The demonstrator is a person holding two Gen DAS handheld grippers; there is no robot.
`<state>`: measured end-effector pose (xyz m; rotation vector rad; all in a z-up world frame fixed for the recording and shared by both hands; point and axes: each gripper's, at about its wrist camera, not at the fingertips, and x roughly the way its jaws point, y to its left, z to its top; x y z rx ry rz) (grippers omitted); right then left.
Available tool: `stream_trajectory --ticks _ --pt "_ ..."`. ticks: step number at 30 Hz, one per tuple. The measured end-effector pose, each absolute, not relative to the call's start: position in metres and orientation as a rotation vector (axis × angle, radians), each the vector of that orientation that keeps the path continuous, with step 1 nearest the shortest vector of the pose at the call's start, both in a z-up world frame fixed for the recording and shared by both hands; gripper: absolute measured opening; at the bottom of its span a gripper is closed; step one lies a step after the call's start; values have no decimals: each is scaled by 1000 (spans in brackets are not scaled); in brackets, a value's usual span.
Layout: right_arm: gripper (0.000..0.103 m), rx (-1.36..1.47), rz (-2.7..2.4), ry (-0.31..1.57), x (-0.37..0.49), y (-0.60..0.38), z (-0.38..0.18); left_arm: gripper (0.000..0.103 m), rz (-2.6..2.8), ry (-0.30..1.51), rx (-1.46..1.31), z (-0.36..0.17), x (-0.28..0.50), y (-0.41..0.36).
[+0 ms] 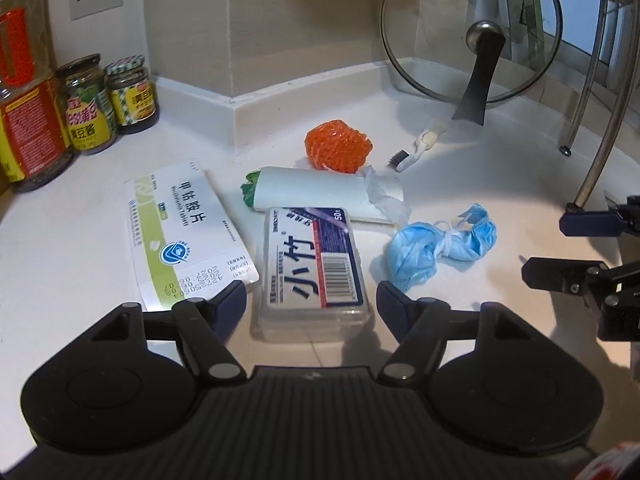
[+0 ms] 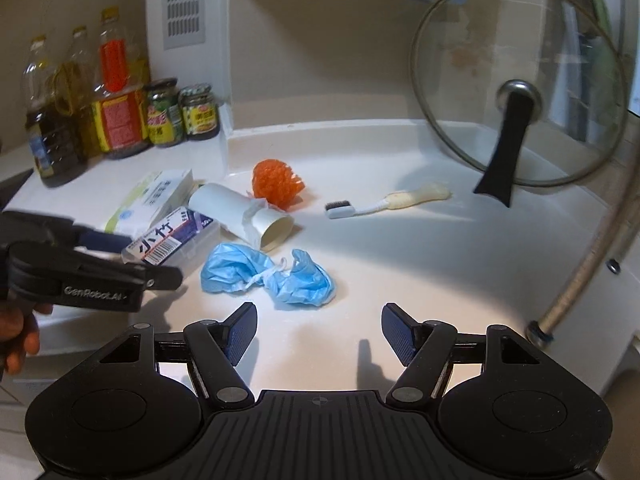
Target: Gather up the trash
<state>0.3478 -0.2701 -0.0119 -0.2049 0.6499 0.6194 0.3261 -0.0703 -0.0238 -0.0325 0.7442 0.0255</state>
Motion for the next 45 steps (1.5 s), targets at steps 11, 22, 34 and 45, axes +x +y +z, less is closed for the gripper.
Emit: stream_trajectory --ticks 11,22,34,45 --pt "69 -328 725 653 382 -241 -28 53 19 762 -47 -14 312 -56" --pt "42 -385 727 652 381 -227 -33 53 9 759 -93 -8 292 -47" --pt "19 -309 627 643 333 -236 -24 53 -35 725 -85 3 269 -47" --pt "19 -110 533 658 256 -252 8 53 -110 704 -88 13 214 -50"
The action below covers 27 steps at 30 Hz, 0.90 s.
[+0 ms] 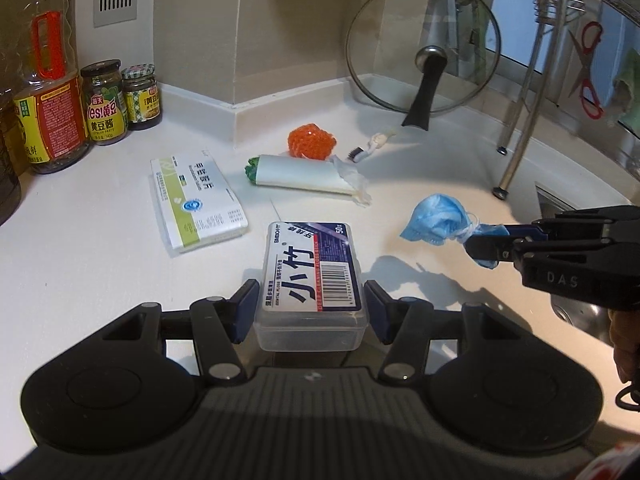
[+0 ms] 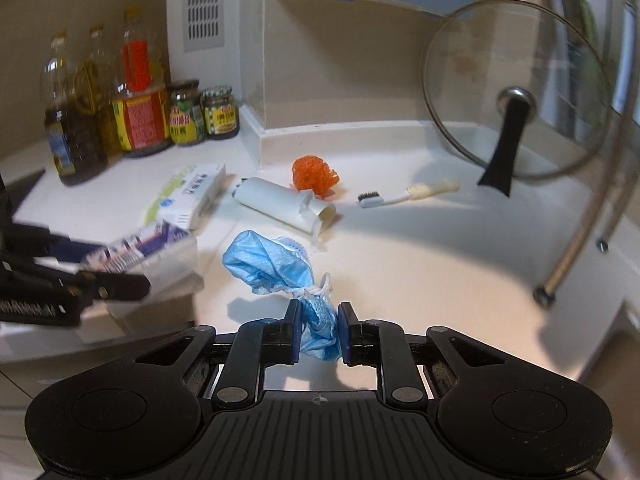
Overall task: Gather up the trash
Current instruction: 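Carry both items over the bin and open the left tool to drop the box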
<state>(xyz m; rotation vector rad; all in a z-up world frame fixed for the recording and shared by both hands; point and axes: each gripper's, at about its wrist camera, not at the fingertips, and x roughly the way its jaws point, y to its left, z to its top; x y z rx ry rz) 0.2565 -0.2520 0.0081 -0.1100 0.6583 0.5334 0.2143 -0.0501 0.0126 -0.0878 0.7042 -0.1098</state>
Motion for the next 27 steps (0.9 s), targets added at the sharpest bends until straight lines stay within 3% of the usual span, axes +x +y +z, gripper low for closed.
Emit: stream_trajectory --ticks 14,27 --pt "19 -14 546 814 141 -239 -34 53 -171 807 -68 -14 127 -43" --pt "19 -44 457 972 146 -227 -110 53 -124 984 -96 -92 118 -37"
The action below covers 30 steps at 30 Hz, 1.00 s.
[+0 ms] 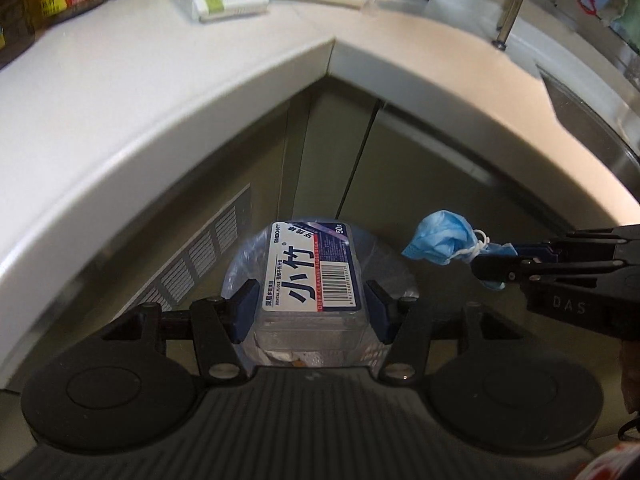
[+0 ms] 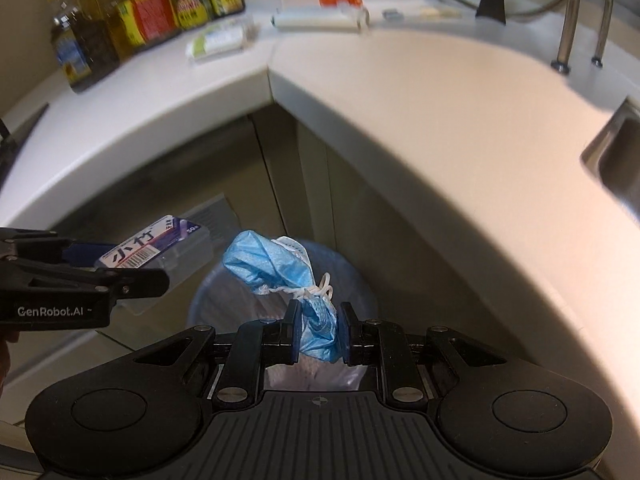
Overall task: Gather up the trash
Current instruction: 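Carry both items over the bin and open the left tool to drop the box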
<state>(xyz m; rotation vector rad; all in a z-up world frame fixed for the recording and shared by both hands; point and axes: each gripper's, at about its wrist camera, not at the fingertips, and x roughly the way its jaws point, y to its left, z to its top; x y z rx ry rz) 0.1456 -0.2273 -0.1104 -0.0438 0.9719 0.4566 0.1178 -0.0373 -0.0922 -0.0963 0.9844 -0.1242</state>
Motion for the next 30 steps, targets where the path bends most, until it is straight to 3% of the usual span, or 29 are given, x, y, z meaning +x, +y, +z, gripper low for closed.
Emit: stream_trajectory --ticks 14,30 --pt "19 -38 443 1075 165 -208 -165 53 -66 1104 -165 -158 141 -28" --pt "19 -36 407 1120 183 -193 -186 53 -75 1138 -176 -176 160 -35"
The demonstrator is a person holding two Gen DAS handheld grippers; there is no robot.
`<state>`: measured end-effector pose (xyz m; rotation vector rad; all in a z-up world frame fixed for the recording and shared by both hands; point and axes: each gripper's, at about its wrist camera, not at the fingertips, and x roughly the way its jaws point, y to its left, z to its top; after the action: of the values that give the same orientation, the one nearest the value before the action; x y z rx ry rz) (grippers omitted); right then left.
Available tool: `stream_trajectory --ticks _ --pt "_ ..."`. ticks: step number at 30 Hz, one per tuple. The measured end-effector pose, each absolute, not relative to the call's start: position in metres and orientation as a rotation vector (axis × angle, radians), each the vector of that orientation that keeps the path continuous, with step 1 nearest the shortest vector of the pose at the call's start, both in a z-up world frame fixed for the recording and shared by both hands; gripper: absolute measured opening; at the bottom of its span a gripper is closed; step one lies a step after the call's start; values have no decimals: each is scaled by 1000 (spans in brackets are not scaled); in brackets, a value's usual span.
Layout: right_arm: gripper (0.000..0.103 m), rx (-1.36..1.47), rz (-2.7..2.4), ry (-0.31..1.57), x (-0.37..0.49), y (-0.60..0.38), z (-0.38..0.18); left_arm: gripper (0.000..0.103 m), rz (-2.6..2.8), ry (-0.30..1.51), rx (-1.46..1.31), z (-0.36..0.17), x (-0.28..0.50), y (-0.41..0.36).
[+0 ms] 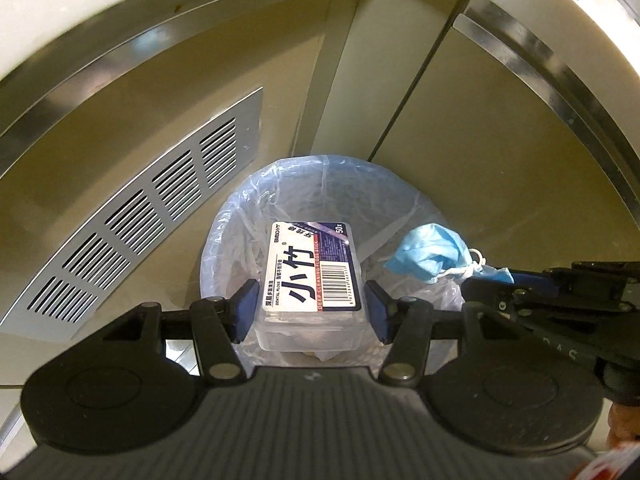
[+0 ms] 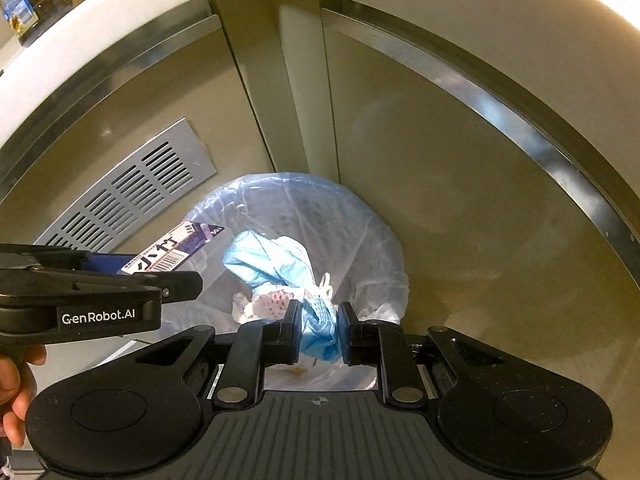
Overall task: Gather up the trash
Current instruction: 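Carry both items over the bin and open the left tool to drop the box, then open the right tool to drop the blue mask into the bin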
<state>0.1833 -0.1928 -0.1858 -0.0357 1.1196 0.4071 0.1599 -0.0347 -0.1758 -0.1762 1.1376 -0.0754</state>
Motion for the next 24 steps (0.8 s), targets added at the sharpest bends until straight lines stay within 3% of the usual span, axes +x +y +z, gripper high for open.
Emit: stream_trajectory --ticks 6,9,24 --pt "19 -31 392 1123 184 -190 -188 54 -66 1121 -165 -178 167 -38" --pt "19 -27 389 1122 184 -190 -188 63 -50 1115 -167 -178 170 -38" --pt "19 -23 415 1120 186 -193 -187 62 -20 1113 -188 -170 153 -25"
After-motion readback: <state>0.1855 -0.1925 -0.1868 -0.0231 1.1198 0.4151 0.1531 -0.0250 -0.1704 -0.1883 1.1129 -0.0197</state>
